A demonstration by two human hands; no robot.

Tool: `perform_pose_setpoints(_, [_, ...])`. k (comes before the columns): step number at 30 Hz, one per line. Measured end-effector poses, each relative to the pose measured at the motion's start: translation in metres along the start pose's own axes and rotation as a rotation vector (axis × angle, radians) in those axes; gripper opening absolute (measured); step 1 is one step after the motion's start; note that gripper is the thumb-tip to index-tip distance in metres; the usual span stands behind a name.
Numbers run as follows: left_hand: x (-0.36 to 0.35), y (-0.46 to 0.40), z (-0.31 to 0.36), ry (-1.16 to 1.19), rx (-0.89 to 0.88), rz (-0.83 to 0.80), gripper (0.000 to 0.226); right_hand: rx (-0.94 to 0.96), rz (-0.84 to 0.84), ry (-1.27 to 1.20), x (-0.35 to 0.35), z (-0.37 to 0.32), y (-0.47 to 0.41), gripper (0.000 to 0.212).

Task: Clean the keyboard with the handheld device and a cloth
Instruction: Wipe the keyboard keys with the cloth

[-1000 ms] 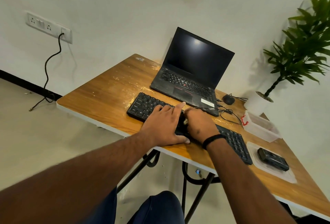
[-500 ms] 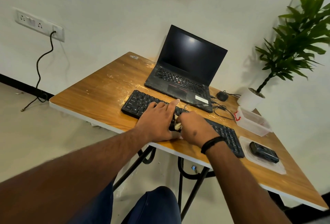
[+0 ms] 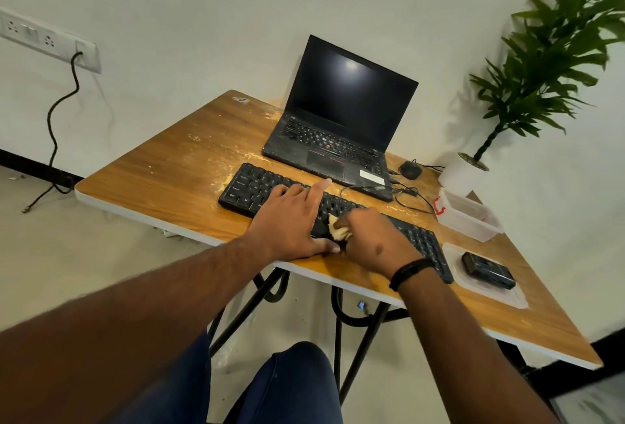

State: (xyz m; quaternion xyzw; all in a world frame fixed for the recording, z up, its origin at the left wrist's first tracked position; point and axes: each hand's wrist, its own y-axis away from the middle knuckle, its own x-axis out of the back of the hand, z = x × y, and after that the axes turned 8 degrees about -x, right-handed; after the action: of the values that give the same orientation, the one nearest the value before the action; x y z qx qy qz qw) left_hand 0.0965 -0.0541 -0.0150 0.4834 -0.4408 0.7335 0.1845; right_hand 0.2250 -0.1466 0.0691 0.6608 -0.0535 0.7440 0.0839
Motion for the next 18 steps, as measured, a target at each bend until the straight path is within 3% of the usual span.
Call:
perform_pose_setpoints(3, [0.000, 0.001, 0.001, -0.020, 0.003, 0.001, 0.119, -0.112, 0.086, -0.064, 0.009, 0.007, -0.020, 0.031])
perform_pose_setpoints(5, [-0.001, 0.001, 0.001, -0.027, 0.005, 0.011, 0.118, -0.159, 0.130, -0.092, 0.005, 0.000, -0.028, 0.021])
perform_pose_setpoints(10, [-0.003, 0.000, -0.001, 0.003, 0.000, 0.009, 0.114, -0.095, 0.118, -0.043, -0.008, -0.024, -0.024, 0.012])
perform_pose_setpoints(14, [-0.003, -0.001, -0.002, 0.011, -0.002, -0.005, 0.115, 0.005, 0.026, -0.009, -0.005, -0.018, -0.009, 0.021])
perform_pose_setpoints(18, [-0.001, 0.001, 0.001, -0.034, 0.000, 0.014, 0.117, -0.059, 0.000, -0.071, 0.010, 0.005, -0.016, 0.031])
